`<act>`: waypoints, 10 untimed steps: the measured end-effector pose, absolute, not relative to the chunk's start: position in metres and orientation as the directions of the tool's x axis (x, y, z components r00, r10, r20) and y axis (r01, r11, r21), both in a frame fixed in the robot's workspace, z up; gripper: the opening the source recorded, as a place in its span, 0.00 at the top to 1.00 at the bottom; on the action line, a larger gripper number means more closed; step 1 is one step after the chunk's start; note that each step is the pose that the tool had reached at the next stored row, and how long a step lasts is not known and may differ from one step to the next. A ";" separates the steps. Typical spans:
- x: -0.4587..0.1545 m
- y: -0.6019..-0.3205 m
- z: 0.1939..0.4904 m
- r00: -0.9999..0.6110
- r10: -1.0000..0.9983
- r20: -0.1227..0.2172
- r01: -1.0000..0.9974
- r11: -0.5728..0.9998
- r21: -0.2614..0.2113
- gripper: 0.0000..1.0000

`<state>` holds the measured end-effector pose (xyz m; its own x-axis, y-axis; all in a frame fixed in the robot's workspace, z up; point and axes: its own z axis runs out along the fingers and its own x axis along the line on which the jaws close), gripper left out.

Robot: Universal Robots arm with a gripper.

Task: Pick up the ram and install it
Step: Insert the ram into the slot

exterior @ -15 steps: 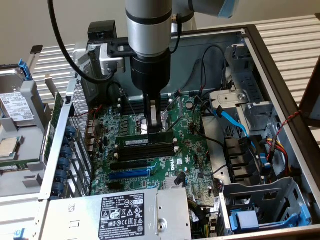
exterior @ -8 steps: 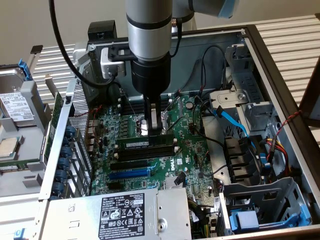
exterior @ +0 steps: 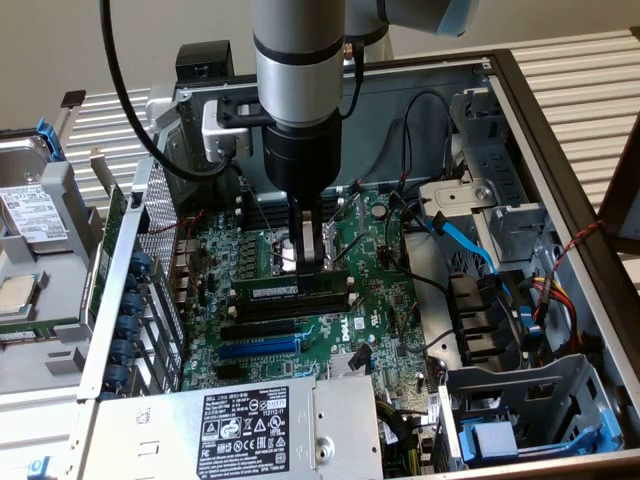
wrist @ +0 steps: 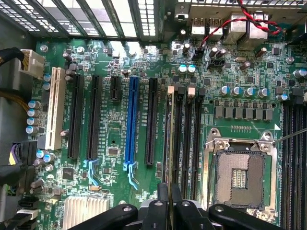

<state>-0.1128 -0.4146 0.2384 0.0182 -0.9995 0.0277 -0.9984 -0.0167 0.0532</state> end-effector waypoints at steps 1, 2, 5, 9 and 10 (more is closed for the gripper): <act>-0.113 -0.415 0.238 0.018 -0.999 0.028 -0.998 -0.017 0.053 0.87; -0.113 -0.415 0.238 0.018 -0.999 0.027 -0.998 -0.017 0.053 0.87; -0.113 -0.415 0.238 0.018 -0.999 0.027 -0.998 -0.016 0.053 0.87; -0.113 -0.415 0.237 0.018 -0.999 0.027 -0.998 -0.016 0.053 0.87; -0.113 -0.415 0.237 0.018 -0.999 0.027 -0.998 -0.016 0.053 0.87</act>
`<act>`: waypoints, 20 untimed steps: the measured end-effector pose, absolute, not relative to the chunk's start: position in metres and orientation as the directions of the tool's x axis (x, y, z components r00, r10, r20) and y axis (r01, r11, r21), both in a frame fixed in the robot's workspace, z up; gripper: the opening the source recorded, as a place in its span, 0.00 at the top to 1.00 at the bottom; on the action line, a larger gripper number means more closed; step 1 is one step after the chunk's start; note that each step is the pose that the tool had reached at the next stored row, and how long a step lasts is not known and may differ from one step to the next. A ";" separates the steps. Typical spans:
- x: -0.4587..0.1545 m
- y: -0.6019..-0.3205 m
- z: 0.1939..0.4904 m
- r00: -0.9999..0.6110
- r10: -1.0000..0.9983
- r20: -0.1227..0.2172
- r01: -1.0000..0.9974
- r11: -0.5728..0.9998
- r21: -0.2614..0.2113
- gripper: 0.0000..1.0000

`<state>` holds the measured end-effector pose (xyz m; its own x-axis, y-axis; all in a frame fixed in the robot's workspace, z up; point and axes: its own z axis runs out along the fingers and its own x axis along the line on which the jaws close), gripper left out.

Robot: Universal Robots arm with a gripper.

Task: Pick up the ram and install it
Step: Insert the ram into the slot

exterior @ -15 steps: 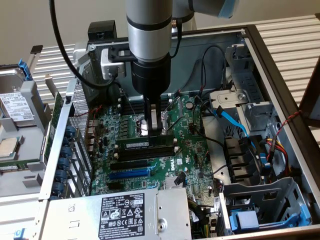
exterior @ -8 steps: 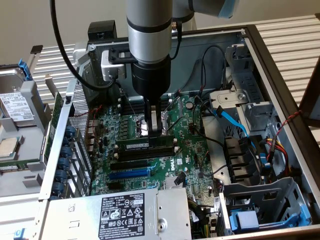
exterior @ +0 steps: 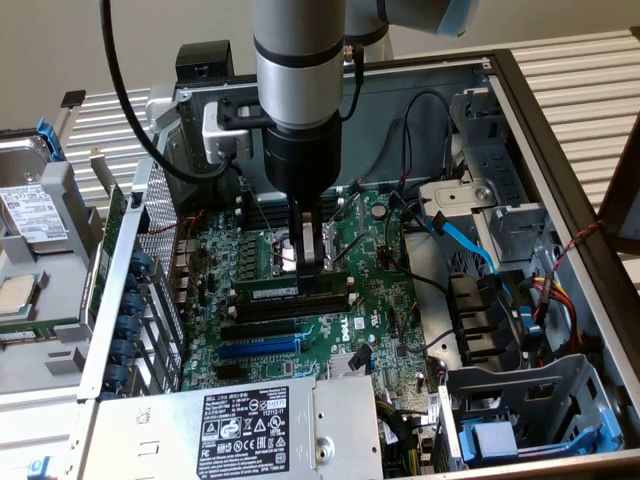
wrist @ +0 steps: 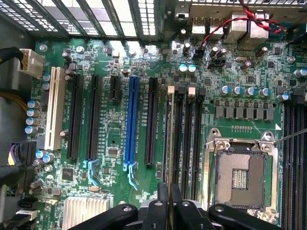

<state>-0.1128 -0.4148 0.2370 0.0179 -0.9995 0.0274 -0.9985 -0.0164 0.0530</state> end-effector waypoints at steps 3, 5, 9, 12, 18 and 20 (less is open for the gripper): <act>-0.113 -0.415 0.236 0.018 -0.999 0.027 -0.998 -0.016 0.053 0.87; -0.113 -0.415 0.236 0.016 -0.999 0.027 -0.998 -0.015 0.053 0.87; -0.114 -0.415 0.235 0.009 -1.000 0.028 -0.999 -0.008 0.053 0.87; -0.114 -0.415 0.235 0.009 -1.000 0.027 -0.999 -0.007 0.053 0.87; -0.114 -0.415 0.235 0.008 -1.000 0.027 -0.999 -0.007 0.049 0.87; -0.114 -0.415 0.235 0.009 -1.000 0.027 -0.999 -0.007 0.049 0.87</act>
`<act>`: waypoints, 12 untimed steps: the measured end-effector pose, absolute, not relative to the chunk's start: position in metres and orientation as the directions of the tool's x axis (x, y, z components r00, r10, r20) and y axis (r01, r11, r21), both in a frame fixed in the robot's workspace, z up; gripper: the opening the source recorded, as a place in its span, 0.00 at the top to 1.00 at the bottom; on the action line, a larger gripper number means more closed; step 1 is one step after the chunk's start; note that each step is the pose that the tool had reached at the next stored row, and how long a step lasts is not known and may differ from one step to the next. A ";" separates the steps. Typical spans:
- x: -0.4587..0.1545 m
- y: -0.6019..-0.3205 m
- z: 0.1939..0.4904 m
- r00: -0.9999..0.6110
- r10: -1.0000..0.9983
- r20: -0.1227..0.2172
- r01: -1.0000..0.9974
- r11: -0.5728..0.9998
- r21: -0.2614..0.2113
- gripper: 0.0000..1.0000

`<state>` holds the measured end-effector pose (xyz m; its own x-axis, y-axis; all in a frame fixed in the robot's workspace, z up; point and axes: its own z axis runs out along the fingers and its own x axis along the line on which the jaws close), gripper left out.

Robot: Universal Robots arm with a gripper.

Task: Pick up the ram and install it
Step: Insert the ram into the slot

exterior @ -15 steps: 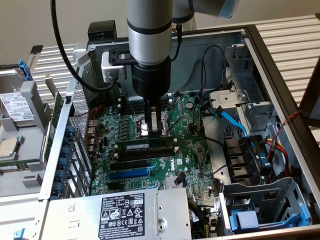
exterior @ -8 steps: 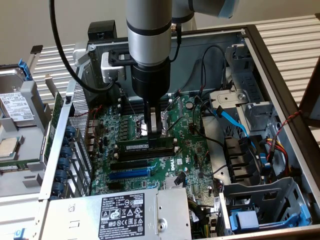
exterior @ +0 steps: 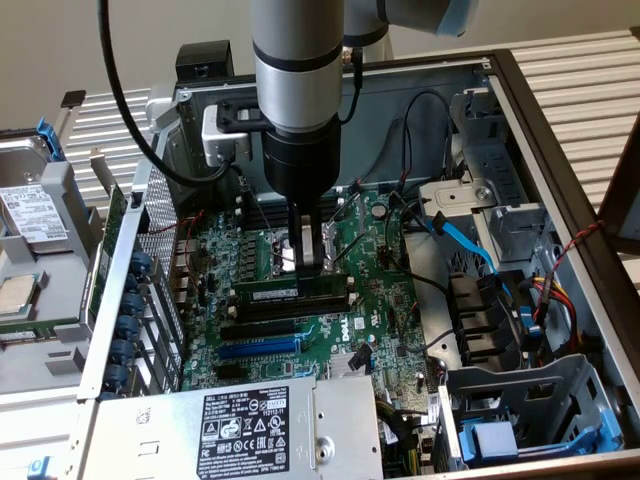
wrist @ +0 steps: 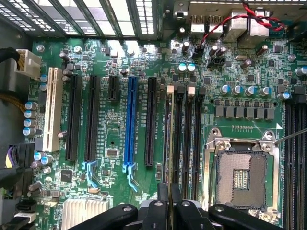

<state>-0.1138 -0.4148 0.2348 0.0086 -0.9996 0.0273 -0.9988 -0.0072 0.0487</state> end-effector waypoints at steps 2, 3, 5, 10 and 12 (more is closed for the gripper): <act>-0.114 -0.415 0.235 0.009 -1.000 0.028 -0.999 -0.007 0.049 0.87; -0.114 -0.415 0.235 0.008 -1.000 0.027 -0.999 -0.007 0.049 0.87; -0.114 -0.415 0.235 0.008 -1.000 0.027 -0.999 -0.007 0.048 0.87; -0.114 -0.415 0.234 0.008 -1.000 0.027 -0.999 -0.007 0.046 0.87; -0.115 -0.415 0.234 0.008 -1.000 0.027 -0.999 -0.007 0.044 0.87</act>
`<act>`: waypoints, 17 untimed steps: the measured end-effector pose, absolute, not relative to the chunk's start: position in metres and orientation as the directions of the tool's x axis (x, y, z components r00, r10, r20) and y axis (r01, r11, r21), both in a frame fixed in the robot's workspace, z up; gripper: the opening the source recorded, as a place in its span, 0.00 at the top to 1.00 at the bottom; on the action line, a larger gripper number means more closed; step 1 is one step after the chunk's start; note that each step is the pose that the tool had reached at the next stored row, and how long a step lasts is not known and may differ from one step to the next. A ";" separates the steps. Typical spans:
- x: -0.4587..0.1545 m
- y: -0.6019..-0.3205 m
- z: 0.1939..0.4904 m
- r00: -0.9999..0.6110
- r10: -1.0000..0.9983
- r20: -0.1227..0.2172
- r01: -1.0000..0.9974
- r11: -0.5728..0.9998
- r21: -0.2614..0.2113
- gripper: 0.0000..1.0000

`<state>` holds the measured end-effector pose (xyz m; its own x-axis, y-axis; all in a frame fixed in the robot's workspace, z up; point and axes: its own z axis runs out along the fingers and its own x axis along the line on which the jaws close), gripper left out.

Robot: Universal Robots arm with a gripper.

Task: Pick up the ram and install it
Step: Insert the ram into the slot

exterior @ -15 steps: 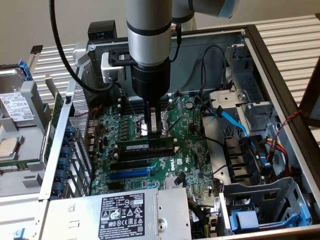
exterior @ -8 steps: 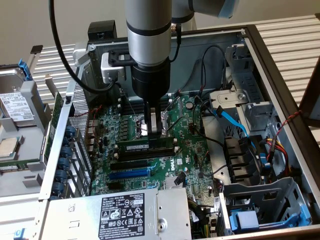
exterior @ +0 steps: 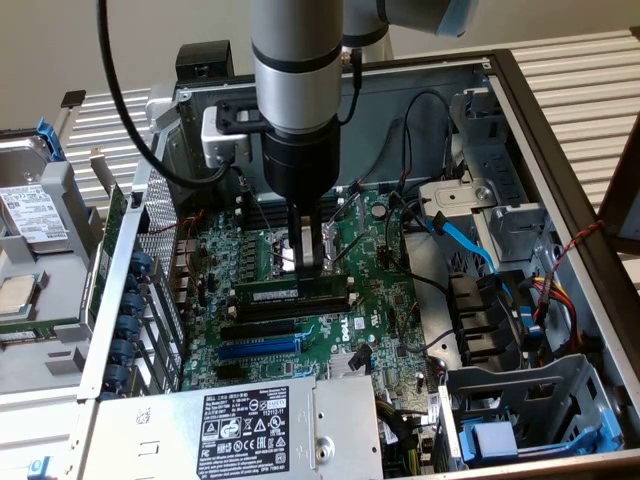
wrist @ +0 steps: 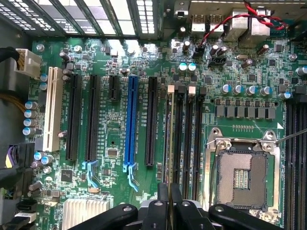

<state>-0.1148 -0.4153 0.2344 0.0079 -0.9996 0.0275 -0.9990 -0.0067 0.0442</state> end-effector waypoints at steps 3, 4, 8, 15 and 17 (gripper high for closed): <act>-0.115 -0.415 0.234 0.008 -1.000 0.027 -0.999 -0.006 0.042 0.87; -0.115 -0.415 0.234 0.007 -1.000 0.027 -0.999 -0.006 0.041 0.87; -0.116 -0.415 0.234 0.005 -1.000 0.027 -0.999 -0.004 0.038 0.87; -0.116 -0.415 0.233 0.002 -1.000 0.027 -0.999 -0.001 0.036 0.87; -0.117 -0.415 0.233 0.002 -1.000 0.027 -0.999 -0.001 0.036 0.87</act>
<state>-0.1169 -0.4153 0.2334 0.0019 -0.9996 0.0270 -0.9993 -0.0009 0.0361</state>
